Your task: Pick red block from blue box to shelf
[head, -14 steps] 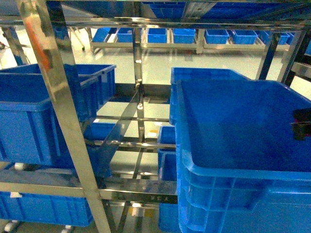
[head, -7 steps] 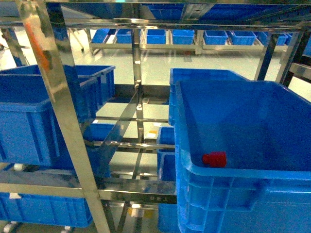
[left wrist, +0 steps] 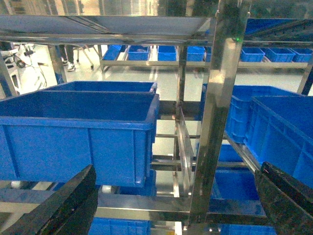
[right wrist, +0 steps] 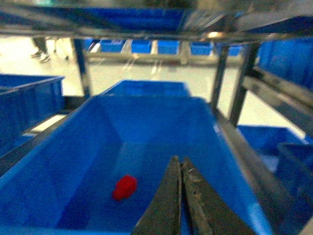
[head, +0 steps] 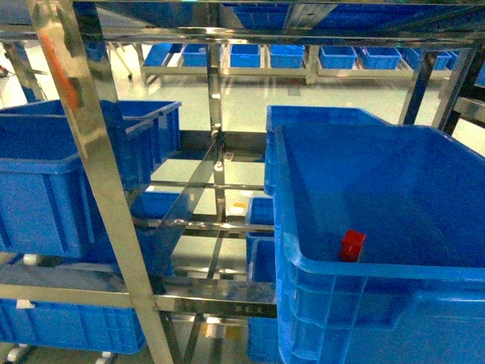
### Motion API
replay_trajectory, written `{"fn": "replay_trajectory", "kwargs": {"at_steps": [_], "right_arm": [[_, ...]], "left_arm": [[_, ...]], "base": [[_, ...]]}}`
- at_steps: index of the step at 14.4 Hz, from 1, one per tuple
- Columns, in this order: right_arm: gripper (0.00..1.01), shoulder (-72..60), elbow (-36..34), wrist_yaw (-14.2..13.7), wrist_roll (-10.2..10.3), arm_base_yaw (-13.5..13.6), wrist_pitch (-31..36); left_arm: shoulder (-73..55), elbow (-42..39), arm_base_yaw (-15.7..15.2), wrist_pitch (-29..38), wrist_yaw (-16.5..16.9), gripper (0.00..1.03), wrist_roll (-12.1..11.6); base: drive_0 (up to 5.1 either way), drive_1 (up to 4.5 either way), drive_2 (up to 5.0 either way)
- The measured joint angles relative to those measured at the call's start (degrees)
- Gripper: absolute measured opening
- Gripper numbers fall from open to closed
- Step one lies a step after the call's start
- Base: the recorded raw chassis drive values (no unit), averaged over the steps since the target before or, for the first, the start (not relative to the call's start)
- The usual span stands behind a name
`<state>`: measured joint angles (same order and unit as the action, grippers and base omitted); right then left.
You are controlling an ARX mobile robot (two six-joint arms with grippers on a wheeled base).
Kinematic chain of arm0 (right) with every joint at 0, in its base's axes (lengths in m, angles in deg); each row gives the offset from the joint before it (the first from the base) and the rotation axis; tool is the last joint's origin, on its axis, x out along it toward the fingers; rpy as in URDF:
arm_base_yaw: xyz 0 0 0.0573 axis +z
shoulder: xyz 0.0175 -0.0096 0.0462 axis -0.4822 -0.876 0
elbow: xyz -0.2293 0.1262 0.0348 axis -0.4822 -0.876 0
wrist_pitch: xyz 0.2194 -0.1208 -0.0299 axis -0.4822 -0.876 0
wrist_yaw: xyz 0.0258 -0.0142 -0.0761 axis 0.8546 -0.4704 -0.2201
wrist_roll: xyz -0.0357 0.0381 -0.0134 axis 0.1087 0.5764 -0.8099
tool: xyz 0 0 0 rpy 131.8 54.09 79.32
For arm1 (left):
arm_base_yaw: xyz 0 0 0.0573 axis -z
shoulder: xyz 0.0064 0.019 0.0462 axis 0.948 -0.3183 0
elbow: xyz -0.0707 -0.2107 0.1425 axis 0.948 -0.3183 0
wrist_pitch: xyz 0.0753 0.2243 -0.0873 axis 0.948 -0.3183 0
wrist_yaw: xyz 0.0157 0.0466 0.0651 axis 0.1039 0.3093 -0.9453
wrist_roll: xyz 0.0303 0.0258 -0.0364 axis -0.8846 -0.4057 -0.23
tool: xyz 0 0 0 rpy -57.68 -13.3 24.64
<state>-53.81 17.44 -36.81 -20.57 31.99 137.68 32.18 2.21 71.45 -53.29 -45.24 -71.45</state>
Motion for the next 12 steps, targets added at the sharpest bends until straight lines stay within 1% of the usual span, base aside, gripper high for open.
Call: {"fn": "replay_trajectory", "kwargs": {"at_steps": [1, 2, 8, 12], "right_arm": [[0.02, 4.33, -0.55, 2.34, -0.02, -3.04, -2.43], [0.02, 7.85, -1.66, 2.49, 0.0, -3.48, -5.66], [0.02, 28.24, -3.72, 2.78, 0.0, -3.17, -23.04], [0.02, 38.18, -3.74, 2.78, 0.0, -3.17, -32.39]], "left_arm": [[0.0, 0.0, 0.0, 0.02, -0.02, 0.98, 0.0], [0.0, 0.0, 0.0, 0.0, 0.0, 0.98, 0.0], [0.0, 0.0, 0.0, 0.02, 0.0, 0.98, 0.0], [0.0, 0.0, 0.0, 0.02, 0.0, 0.98, 0.0]], "base": [[0.0, 0.0, 0.0], [0.0, 0.0, 0.0], [0.0, 0.0, 0.0], [0.0, 0.0, 0.0]]}}
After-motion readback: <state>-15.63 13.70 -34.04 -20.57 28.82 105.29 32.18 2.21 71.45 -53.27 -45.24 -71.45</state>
